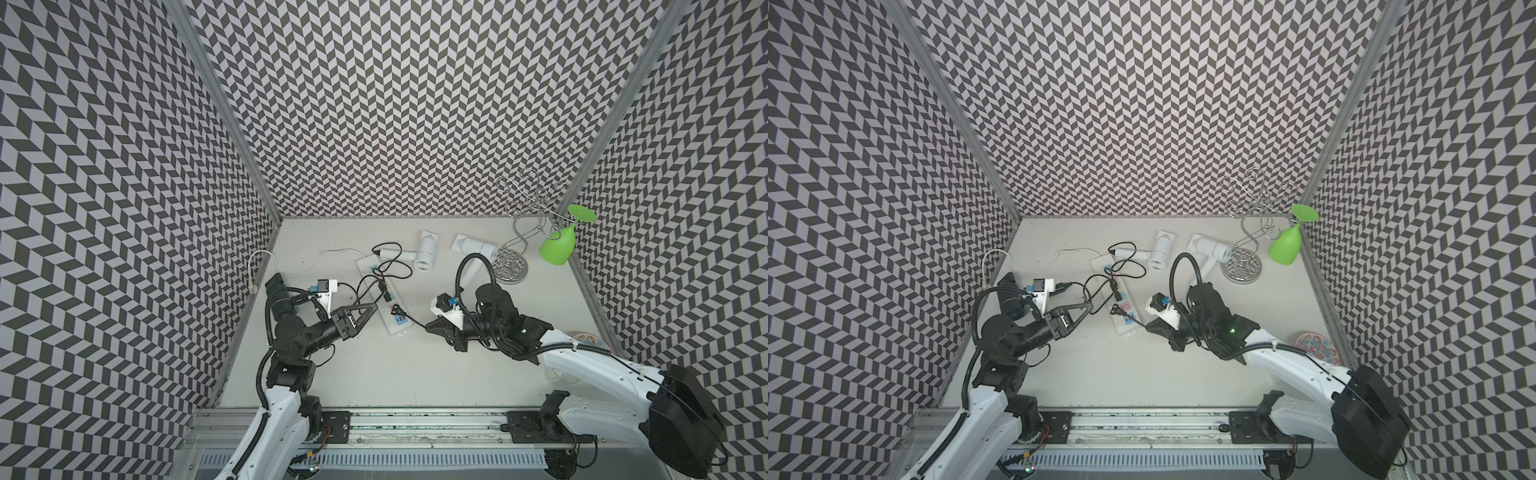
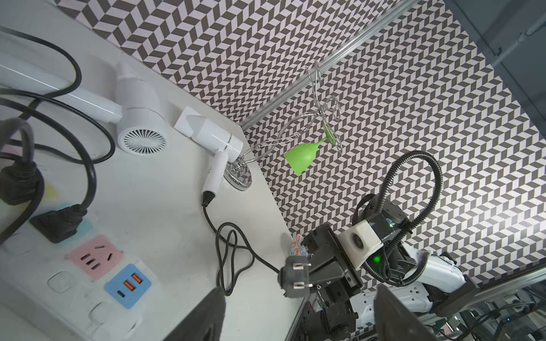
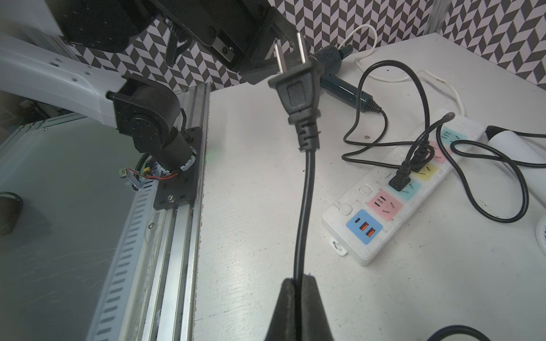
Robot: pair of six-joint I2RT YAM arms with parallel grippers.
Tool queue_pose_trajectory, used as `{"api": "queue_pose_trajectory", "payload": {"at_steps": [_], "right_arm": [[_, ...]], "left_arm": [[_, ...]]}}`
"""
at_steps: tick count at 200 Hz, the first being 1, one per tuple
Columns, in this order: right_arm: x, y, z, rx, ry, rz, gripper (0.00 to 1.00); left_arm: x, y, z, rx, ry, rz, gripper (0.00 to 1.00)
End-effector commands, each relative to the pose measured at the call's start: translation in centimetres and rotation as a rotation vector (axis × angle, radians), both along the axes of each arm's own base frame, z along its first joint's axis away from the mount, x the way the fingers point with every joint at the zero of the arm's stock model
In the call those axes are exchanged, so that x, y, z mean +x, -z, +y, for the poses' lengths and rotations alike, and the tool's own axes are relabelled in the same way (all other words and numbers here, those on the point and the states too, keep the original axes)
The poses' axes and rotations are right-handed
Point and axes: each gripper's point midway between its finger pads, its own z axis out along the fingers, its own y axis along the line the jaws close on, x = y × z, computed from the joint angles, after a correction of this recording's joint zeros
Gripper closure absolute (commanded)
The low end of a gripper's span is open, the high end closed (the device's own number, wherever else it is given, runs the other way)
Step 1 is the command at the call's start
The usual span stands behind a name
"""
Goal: Charge the blow dryers
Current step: Pick up the plug from the center of the board.
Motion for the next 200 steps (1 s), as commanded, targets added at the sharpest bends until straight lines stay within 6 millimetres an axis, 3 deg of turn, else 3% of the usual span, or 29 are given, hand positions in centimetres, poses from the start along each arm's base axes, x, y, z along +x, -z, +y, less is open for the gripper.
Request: {"api": "queue_pose_trajectory", "payload": {"at_steps": [1,36,51,140,180,200], "right_arm": [[0.4,-1.6,1.1,0.046,-0.017,-0.017,1.00],[0.7,-1.3,1.7,0.030,-0.006,0.014,1.00],[0.5,-1.3,2.0,0.028,-0.014,0.017,1.00],[-0.4,-0.6,3.6,0.002,-0.052,0.056,1.00],[-0.4,-0.5,3.9,0.001,-0.051,0.070,1.00],[-0.2,-0.6,4.0,0.003,-0.044,0.078,1.00]], "left_arm": [[-0.1,-0.2,-0.2,-0.002,-0.037,-0.007,0.16],[0.4,0.7,-0.5,0.047,-0.111,0.000,0.22],[0.7,1.0,-0.4,0.063,-0.132,0.007,0.32],[1.2,2.0,-0.2,0.096,-0.159,0.018,0.68],[1.1,2.1,-0.3,0.096,-0.155,0.019,0.69],[1.0,2.2,-0.3,0.098,-0.148,0.016,0.62]]}}
